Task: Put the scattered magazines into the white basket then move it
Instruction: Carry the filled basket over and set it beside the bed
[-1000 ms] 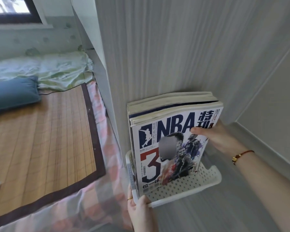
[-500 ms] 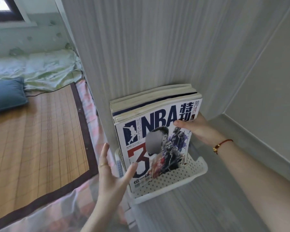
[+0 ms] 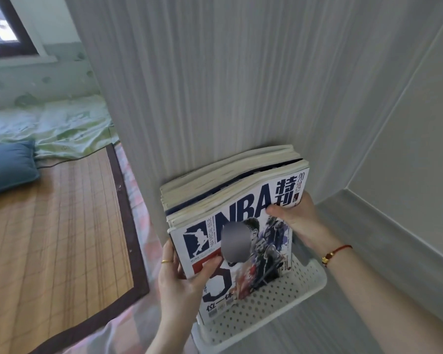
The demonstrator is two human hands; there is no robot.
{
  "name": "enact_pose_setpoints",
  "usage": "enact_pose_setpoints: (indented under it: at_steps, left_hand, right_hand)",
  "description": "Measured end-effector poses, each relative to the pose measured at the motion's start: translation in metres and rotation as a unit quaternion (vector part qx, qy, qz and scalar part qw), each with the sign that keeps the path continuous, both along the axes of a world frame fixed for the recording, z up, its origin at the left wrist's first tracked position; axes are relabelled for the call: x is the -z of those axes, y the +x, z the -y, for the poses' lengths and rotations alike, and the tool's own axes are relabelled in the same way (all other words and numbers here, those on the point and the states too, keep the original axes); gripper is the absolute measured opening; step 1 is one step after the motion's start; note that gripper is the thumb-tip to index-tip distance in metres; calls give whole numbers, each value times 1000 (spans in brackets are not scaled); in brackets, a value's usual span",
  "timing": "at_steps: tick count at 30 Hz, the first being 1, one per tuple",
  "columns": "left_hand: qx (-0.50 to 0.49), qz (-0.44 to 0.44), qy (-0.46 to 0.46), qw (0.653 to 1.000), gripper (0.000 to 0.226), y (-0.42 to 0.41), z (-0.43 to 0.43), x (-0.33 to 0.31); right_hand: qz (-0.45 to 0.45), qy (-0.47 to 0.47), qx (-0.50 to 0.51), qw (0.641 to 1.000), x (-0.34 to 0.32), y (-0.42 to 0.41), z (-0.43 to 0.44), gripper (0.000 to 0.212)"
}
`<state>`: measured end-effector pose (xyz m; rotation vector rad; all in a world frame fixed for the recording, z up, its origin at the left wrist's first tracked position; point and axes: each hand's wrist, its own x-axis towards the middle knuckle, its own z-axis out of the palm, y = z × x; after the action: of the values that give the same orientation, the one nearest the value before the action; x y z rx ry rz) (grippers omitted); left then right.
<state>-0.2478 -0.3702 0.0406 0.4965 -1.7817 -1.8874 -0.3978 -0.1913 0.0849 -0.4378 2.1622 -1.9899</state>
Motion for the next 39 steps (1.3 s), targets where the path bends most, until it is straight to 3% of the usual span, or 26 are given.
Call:
enact_pose_setpoints:
  at_steps: [3, 10, 14, 16, 18, 21, 23, 26, 30, 34, 39]
  left_hand:
    - [13, -7, -24, 1000, 74, -8, 4, 1]
    - [18, 14, -24, 999, 60, -13, -8, -7]
    - [-38, 36, -106, 993, 83, -3, -14, -16]
    - [-87, -25, -148, 985, 90, 4, -18, -28]
    - [-104, -123, -178, 971, 79, 7, -20, -46]
    - [-77, -182, -225, 954, 59, -4, -24, -76]
    - [-73, -152, -248, 954, 42, -14, -26, -91]
    - [-80, -114, -262, 955, 33, -19, -24, -94]
    - [-51, -97, -269, 957, 35, -14, -19, -95]
    - [25, -89, -215, 972, 51, 6, -12, -92]
    - [65, -44, -202, 976, 60, 47, -12, -65]
  right_hand:
    - [-27, -2, -35, 999, -7, -9, -1, 50]
    - [10, 53, -35, 998, -1, -6, -17, 63]
    - [-4, 48, -5, 999, -12, 2, -17, 55]
    - [-5, 14, 18, 1000, -21, 2, -15, 69]
    - [1, -28, 52, 998, -33, 1, -10, 81]
    - [-21, -45, 118, 992, -50, 0, 3, 73]
    - [-10, -47, 148, 988, -54, -3, 8, 54]
    - [19, -44, 175, 983, -59, -5, 11, 47]
    - [2, -19, 163, 986, -64, 2, 11, 48]
    - [-13, 59, 165, 984, -75, 18, 0, 69]
    - [-58, 17, 212, 975, -82, 56, -33, 58]
